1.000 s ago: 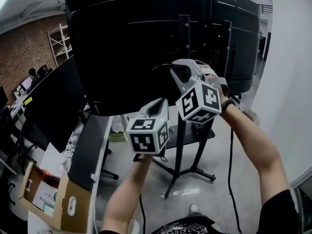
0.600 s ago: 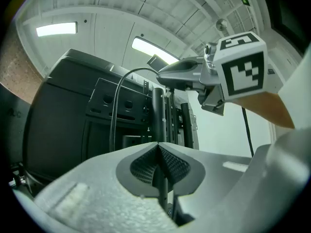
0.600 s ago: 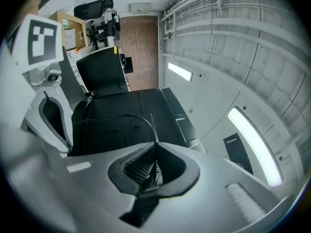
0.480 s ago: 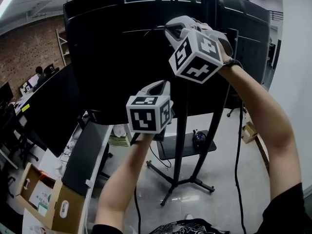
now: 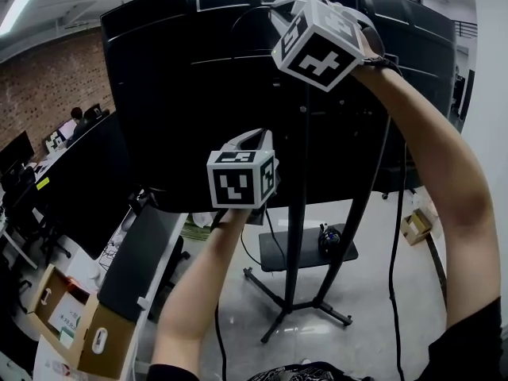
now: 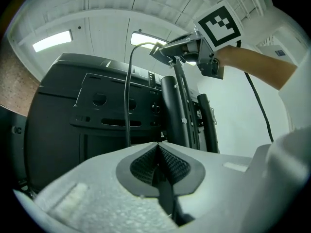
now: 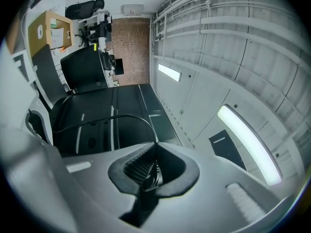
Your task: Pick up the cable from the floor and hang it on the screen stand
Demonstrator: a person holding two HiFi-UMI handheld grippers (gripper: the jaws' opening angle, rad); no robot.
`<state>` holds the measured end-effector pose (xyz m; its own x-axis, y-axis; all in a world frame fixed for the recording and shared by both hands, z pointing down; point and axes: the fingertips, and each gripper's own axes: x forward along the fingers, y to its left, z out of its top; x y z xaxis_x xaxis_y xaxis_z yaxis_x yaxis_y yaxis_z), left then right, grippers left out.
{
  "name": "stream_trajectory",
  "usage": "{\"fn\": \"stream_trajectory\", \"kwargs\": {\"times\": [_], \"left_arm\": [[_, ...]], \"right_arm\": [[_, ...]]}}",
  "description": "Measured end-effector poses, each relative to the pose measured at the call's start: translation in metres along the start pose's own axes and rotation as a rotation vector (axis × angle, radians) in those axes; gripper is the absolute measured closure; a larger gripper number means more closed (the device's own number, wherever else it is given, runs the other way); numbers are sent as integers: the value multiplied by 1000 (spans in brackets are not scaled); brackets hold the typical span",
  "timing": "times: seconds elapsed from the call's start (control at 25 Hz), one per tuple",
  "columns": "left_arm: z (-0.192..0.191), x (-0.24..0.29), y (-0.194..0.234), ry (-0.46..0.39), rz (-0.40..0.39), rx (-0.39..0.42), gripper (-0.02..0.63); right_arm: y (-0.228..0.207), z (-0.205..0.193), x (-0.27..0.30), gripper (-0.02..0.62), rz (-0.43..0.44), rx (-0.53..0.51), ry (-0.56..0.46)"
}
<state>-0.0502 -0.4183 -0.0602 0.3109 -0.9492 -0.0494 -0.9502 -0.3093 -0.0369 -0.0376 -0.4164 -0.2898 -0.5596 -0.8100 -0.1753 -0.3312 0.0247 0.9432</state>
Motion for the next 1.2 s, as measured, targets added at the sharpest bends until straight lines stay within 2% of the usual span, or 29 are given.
{"fn": "stream_trajectory", "kwargs": {"times": [0.12,0.28,0.4,0.52,0.96,1.2], "left_arm": [[2,14,6,14,36,19,607],[7,32,10,25,75,44,607],[14,41,6,19,85,65,607],[24,49,-1,1,86,85,607],[39,58,-4,-24,117,96,607],[43,54,-5,-40,117,83,607]], "right_arm": [[-17,-10,3,572,-36,-1,9],[-30,-23,12,574,-34,-17,16],[-56,-28,8,574,-106,-50,46],[-72,-35,10,574,-136,-90,69],[-103,-79,8,575,-170,-144,156],[-115,-110,-1,575,-171,-112,200]]}}
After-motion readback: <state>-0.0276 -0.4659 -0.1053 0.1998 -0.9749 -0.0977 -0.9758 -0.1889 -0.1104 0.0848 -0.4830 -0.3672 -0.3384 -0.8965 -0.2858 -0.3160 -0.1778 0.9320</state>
